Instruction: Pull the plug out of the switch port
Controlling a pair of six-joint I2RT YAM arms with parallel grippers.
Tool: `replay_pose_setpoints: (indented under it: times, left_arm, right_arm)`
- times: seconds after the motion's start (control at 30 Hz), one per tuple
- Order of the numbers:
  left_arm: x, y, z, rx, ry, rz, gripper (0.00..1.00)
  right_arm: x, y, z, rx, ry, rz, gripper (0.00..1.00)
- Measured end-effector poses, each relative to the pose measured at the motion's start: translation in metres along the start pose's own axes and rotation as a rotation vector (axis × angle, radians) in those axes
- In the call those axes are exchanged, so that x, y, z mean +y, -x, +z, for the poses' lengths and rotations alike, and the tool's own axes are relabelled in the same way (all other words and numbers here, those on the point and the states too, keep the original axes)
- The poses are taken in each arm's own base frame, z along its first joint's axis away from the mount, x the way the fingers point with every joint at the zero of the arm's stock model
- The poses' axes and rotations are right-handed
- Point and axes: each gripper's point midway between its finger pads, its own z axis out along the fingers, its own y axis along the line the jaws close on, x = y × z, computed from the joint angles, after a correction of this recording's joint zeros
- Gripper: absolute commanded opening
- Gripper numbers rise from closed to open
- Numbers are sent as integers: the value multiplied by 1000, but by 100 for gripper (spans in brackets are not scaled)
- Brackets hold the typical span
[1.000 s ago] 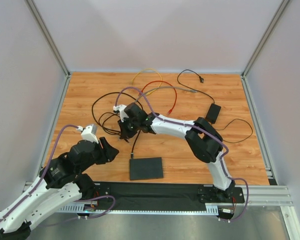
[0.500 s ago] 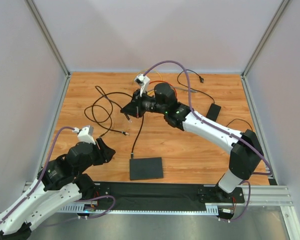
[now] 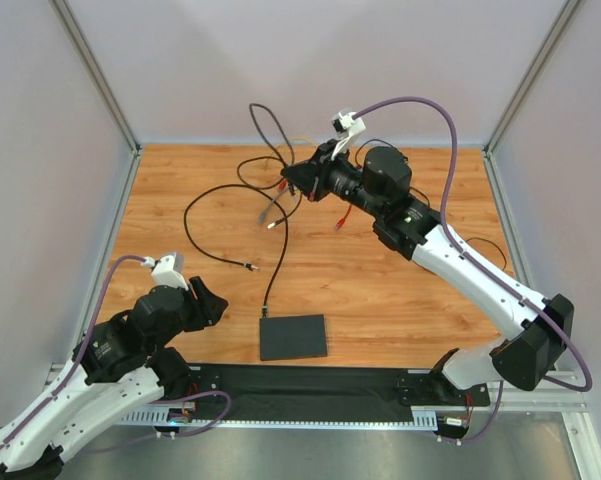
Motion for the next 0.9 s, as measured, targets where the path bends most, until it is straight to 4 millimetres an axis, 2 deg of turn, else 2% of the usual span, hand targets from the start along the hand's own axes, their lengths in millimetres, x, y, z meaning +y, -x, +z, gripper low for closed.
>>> replay_pose_setpoints:
  times: [0.1, 0.23, 0.33, 0.43, 0.53, 0.63, 0.77, 0.9]
  left_arm:
    - [0, -1, 1, 3, 2, 1, 57]
    - [-1, -3, 2, 16, 5, 4, 57]
    - [-4, -4, 4, 28, 1, 5, 57]
    - [-5, -6, 8, 43, 6, 10, 57]
    - [-7, -9, 11, 58, 8, 13, 57]
    - [-8, -12, 15, 70, 10, 15, 56]
    - [-7, -17, 22, 91, 25, 21, 57]
    - [-9, -25, 32, 126, 36, 29, 56]
  right_arm:
    - [-35, 9, -6, -32, -182, -43, 0]
    - [-83, 7, -16, -31, -397, -99, 0]
    - [-120, 1, -18, -16, -517, -124, 0]
    - [-160, -13, -12, 25, -606, -132, 0]
    - [-201, -37, 0, 89, -677, -140, 0]
    - [-235, -74, 10, 174, -729, -153, 1]
    - [-266, -129, 16, 295, -770, -160, 4]
    - [-287, -169, 22, 389, -786, -149, 9]
